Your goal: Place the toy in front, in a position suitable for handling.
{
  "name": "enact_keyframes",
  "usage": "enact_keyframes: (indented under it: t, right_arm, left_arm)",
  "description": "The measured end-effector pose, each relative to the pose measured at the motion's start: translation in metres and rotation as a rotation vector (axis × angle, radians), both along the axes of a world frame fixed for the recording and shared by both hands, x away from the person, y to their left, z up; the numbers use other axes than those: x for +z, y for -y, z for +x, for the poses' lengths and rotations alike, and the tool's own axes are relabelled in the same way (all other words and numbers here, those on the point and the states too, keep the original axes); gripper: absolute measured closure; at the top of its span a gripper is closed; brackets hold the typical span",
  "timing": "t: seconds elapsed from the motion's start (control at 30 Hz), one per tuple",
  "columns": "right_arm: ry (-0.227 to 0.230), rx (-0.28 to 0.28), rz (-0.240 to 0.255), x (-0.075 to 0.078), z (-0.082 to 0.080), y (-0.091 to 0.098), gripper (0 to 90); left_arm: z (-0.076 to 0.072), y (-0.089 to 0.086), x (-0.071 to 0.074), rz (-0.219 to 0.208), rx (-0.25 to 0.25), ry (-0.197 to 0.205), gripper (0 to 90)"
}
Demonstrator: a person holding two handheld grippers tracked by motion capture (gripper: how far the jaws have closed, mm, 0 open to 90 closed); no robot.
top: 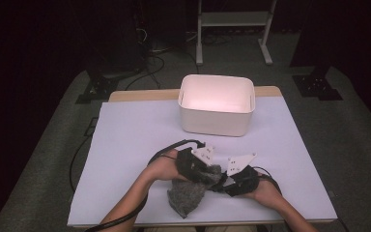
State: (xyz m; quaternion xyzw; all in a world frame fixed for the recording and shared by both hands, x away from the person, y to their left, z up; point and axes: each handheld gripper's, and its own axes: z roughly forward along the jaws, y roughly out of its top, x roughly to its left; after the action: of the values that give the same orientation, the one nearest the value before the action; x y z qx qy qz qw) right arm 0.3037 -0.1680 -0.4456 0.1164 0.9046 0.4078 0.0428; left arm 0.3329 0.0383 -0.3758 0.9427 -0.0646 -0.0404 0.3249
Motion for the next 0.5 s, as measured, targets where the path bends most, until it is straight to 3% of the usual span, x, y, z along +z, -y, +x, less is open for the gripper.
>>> enact_keyframes:
  t: [0.13, 0.27, 0.5]
  right_arm:
    - [-0.005, 0.001, 0.000, 0.000, 0.001, 0.000, 57.2]
    - [-0.012, 0.002, 0.005, 0.000, 0.002, 0.001, 57.2]
    - [-0.016, -0.005, 0.008, 0.000, 0.002, 0.000, 57.2]
  left_arm:
    - [0.003, -0.020, 0.000, 0.026, 0.039, 0.010, 73.4]
    - [0.004, -0.029, 0.000, 0.014, 0.056, 0.002, 73.4]
    - [0.005, -0.008, 0.001, -0.004, 0.024, 0.004, 73.5]
